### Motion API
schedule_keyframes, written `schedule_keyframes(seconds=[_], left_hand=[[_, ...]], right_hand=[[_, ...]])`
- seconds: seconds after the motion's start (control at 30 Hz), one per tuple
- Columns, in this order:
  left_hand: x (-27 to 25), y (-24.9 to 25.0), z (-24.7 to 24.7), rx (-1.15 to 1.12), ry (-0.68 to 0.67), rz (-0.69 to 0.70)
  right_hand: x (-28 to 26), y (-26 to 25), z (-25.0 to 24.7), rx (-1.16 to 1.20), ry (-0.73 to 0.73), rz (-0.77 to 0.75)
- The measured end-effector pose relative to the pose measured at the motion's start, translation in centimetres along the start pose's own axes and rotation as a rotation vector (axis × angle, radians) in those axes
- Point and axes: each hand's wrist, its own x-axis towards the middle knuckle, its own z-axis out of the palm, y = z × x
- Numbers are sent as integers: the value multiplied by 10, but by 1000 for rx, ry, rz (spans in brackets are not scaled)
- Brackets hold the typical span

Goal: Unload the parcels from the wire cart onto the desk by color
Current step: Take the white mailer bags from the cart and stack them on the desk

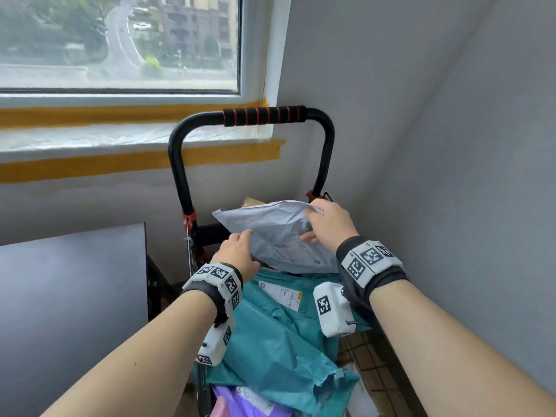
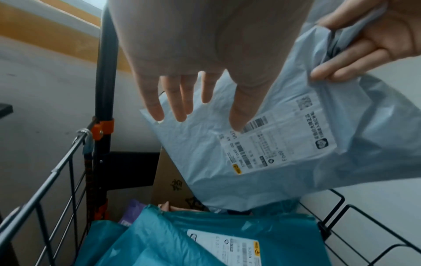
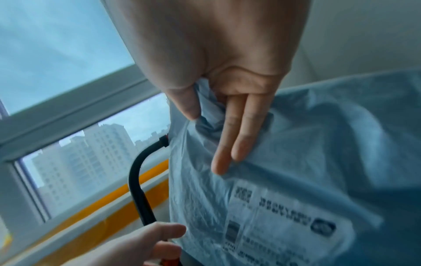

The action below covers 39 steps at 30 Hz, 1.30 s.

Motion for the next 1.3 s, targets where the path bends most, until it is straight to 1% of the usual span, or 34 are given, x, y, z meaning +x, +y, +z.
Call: schedule_keyframes(seconds=[0.07, 0.17, 0.23, 0.27, 0.3, 0.33, 0.4, 0.43, 0.5, 0.57, 0.63, 0.7, 0.73, 0.8, 0.83, 0.9, 0.93, 1.0, 1.03, 1.07, 1.1, 1.13, 1.17, 1.23, 1.3], left_hand=[[-10, 7, -7, -31, 65, 22], [-21, 16, -19, -53, 245, 60], [-27, 22, -27, -27, 378, 67], [-29, 26, -31, -17, 424, 81], [-32, 32, -36, -7, 442, 106], [-33, 37, -39, 10, 419, 136], [-37, 50, -43, 69, 313, 195], [-41, 58, -44, 87, 255, 190], [-47, 65, -41, 6, 198, 169], [-53, 68, -38, -176, 214, 154], [-61, 66, -37, -326, 264, 108], [-70, 60, -39, -408, 308, 33], [-74, 56, -40, -428, 325, 4], [-85, 49, -44, -418, 349, -16], [-91, 46, -46, -380, 349, -19], [-105, 41, -47, -226, 328, -13], [-113, 41, -48, -142, 321, -6], [-131, 41, -49, 44, 335, 26], [-139, 38, -49, 135, 348, 59], [-145, 34, -49, 193, 363, 80], [-153, 29, -50, 226, 371, 91], [-160, 23, -51, 241, 373, 87], [-167, 16, -54, 243, 393, 89], [-182, 1, -61, 214, 455, 61], [-197, -15, -72, 153, 580, 25]], right_hand=[[-8, -6, -15, -4, 98, -35], [-21, -12, -35, -58, 248, -76], [-28, -12, -43, -8, 275, -88], [-31, -13, -46, 35, 276, -100], [-33, -12, -46, 62, 277, -103], [-37, -12, -48, 86, 273, -122], [-43, -10, -50, 136, 238, -136], [-48, -11, -52, 173, 227, -147], [-53, -10, -58, 240, 243, -176], [-58, -4, -69, 323, 326, -195], [-58, 10, -82, 418, 419, -128], [-56, 30, -87, 408, 458, -46], [-58, 39, -87, 368, 454, -35], [-65, 46, -79, 271, 424, -62], [-71, 41, -74, 209, 412, -94], [-80, 27, -61, 99, 353, -213], [-84, 17, -53, 48, 299, -300], [-93, -3, -34, -100, 127, -497], [-96, -11, -23, -226, 15, -556], [-99, -17, -11, -373, -98, -575], [-101, -21, 0, -510, -193, -560], [-105, -25, 10, -602, -248, -546], [-109, -29, 19, -649, -260, -537], [-122, -40, 34, -639, -211, -550], [-134, -57, 46, -577, -137, -602]])
